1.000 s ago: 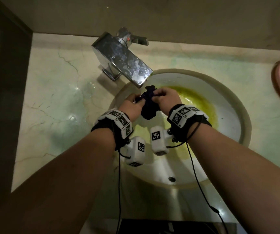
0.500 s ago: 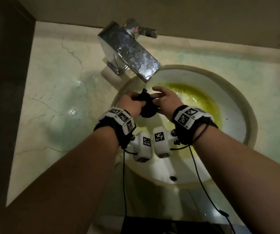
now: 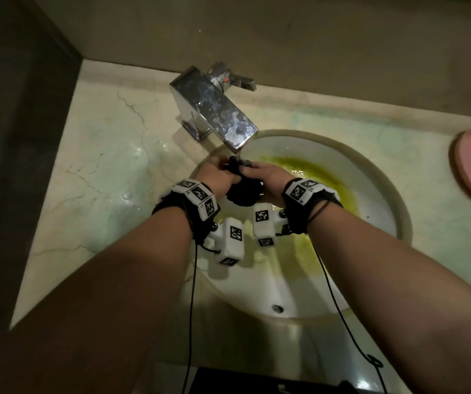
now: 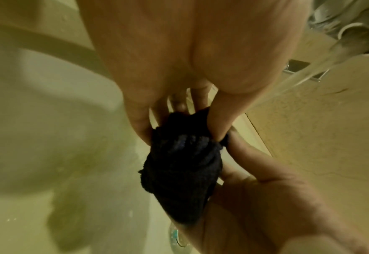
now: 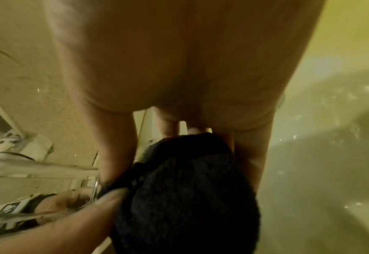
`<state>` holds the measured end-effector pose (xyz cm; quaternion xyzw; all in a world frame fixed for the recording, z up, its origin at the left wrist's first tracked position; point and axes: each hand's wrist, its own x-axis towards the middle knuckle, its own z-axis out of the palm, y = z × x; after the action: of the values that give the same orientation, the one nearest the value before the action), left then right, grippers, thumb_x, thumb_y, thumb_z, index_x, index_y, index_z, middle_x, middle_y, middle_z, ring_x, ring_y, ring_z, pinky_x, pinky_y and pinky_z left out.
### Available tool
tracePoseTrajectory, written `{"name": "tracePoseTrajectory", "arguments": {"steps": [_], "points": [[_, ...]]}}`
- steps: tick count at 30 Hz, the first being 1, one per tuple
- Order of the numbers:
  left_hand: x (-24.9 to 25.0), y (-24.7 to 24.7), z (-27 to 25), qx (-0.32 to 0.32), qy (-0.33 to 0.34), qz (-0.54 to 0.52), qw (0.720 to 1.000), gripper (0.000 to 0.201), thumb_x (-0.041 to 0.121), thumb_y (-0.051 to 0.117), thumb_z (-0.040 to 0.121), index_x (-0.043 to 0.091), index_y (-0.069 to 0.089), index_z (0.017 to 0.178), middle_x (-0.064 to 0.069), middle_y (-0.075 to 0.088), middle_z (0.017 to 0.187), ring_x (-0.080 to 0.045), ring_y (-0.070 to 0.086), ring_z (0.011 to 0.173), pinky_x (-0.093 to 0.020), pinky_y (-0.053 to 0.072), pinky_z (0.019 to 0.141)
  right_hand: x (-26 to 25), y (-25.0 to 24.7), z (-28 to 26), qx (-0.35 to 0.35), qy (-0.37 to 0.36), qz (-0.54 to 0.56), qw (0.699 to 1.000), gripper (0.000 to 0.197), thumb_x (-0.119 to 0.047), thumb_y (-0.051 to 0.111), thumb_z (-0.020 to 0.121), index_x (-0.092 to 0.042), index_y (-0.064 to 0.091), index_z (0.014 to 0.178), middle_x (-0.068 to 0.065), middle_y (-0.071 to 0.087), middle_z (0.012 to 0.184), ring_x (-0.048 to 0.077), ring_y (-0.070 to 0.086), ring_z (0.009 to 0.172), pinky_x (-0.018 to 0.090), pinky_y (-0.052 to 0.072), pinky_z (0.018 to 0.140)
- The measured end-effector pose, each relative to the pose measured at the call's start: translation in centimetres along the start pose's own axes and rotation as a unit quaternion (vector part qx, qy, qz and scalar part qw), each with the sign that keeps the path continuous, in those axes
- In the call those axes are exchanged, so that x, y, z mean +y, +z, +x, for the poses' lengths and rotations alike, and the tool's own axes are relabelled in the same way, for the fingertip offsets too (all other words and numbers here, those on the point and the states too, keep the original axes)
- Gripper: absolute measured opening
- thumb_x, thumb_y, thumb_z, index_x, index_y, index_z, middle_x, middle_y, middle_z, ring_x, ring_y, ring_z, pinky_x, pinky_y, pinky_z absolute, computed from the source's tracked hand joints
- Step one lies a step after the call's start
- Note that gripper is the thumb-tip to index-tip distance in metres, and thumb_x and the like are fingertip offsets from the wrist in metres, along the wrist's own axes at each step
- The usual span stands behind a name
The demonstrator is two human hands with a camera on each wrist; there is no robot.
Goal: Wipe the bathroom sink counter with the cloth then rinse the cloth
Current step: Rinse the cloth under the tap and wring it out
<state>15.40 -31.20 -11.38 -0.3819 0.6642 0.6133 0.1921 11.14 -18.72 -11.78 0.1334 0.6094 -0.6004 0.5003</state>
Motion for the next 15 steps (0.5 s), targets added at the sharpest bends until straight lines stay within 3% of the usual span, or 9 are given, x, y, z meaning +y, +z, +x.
{"name": "tracePoseTrajectory", "arguments": {"steps": [4, 6, 9, 11, 13, 15], "points": [[0.1, -0.4, 0.0, -0.006, -0.033, -0.014, 0.999, 0.07, 0.004, 0.07, 0.064, 0.023, 0.049, 0.128, -0.007, 0.059, 0.125, -0.03, 0.061, 0.107, -0.051, 0.052, 0.091, 0.3, 0.5, 0.3, 0.013, -0.011, -0.003, 1.0, 0.023, -0.009, 0.055, 0.092, -0.012, 0.057, 0.115, 0.011, 0.063, 0.102, 0.029, 0.062, 0.094, 0.048, 0.05, 0.089], [0.3, -0.4, -0.9, -0.019, -0.063, -0.016, 0.998, 0.071, 0.005, 0.068, 0.075, 0.027, 0.041, 0.137, -0.004, 0.057, 0.126, -0.033, 0.06, 0.107, -0.055, 0.053, 0.086, 0.2, 0.5, 0.4, 0.018, -0.014, -0.005, 1.0, 0.014, -0.004, 0.053, 0.092, -0.014, 0.058, 0.1, 0.012, 0.062, 0.095, 0.028, 0.061, 0.087, 0.047, 0.051, 0.085], [0.2, -0.2, -1.5, -0.02, -0.073, -0.014, 0.997, 0.059, 0.004, 0.065, 0.084, 0.023, 0.043, 0.136, -0.009, 0.057, 0.121, -0.033, 0.061, 0.101, -0.047, 0.057, 0.076, -0.5, 0.5, 0.5, 0.037, -0.021, -0.005, 0.999, 0.023, 0.004, 0.05, 0.09, -0.018, 0.055, 0.084, 0.008, 0.06, 0.085, 0.023, 0.058, 0.077, 0.036, 0.052, 0.069], [-0.1, -0.2, -1.5, -0.005, -0.041, -0.003, 0.999, 0.058, -0.001, 0.065, 0.083, 0.019, 0.047, 0.135, -0.009, 0.058, 0.117, -0.03, 0.061, 0.099, -0.042, 0.058, 0.076, -1.0, 0.4, 0.5, 0.059, -0.032, -0.041, 0.997, 0.022, 0.0, 0.055, 0.088, -0.021, 0.053, 0.078, 0.002, 0.059, 0.082, 0.018, 0.056, 0.079, 0.033, 0.047, 0.072], [-0.3, -0.3, -1.5, 0.004, -0.002, 0.02, 1.0, 0.055, -0.004, 0.067, 0.079, 0.015, 0.052, 0.128, -0.008, 0.06, 0.115, -0.028, 0.061, 0.101, -0.043, 0.056, 0.084, -1.4, 0.1, 0.4, 0.076, -0.035, -0.088, 0.993, 0.016, -0.014, 0.062, 0.086, -0.024, 0.052, 0.079, -0.002, 0.061, 0.087, 0.017, 0.056, 0.085, 0.035, 0.043, 0.077], [-0.4, -0.5, -1.2, 0.009, 0.029, 0.039, 0.999, 0.053, -0.006, 0.069, 0.075, 0.014, 0.057, 0.122, -0.008, 0.063, 0.111, -0.025, 0.062, 0.1, -0.037, 0.055, 0.086, -1.2, -0.2, 0.3, 0.065, -0.029, -0.087, 0.994, 0.017, -0.02, 0.066, 0.086, -0.027, 0.055, 0.098, 0.0, 0.062, 0.102, 0.022, 0.06, 0.09, 0.039, 0.048, 0.08]]}}
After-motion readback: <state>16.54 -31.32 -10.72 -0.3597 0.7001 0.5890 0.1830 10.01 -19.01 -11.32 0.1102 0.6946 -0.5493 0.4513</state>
